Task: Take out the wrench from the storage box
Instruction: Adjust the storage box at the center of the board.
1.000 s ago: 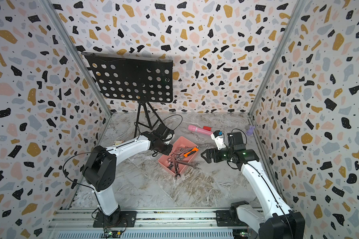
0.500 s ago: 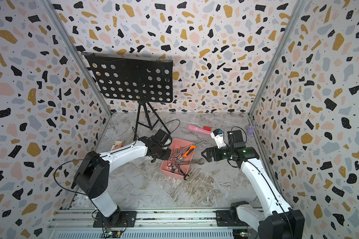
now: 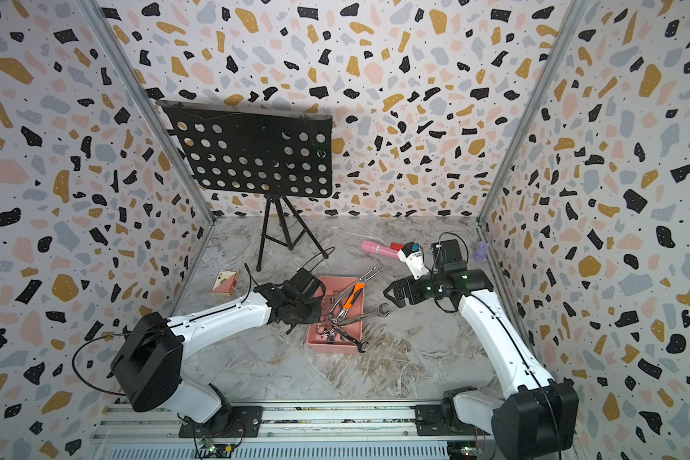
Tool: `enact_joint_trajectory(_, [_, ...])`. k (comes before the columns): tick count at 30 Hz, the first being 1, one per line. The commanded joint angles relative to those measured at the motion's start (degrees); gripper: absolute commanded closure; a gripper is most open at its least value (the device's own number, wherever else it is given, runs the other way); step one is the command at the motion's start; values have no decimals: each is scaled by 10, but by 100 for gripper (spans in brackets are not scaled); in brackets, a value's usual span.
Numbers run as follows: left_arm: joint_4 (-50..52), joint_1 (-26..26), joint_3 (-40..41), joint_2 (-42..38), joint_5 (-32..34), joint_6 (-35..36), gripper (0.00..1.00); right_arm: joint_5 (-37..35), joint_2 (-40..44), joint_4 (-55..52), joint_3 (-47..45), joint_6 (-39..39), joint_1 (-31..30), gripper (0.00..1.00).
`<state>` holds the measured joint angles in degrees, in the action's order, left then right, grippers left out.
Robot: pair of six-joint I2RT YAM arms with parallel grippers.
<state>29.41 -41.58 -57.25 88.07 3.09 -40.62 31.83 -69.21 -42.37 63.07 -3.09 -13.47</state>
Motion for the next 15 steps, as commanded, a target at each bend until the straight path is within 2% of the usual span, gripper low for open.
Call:
enact_joint_trajectory(1, [-45, -3, -3, -14, 5, -32, 96, -5, 4, -26, 21, -26, -16, 0])
enact_joint_trajectory(4, [-45, -3, -6, -14, 3, -27, 89, -17, 6, -32, 21, -37, -29, 0])
enact_joint_trajectory(9, [-13, -4, -24, -22, 33, 10, 70, -16, 1, -34, 30, -44, -51, 0])
enact_joint_trajectory(15, [21, 4, -68, -39, 44, 75, 57, -29, -1, -25, 37, -61, -92, 0])
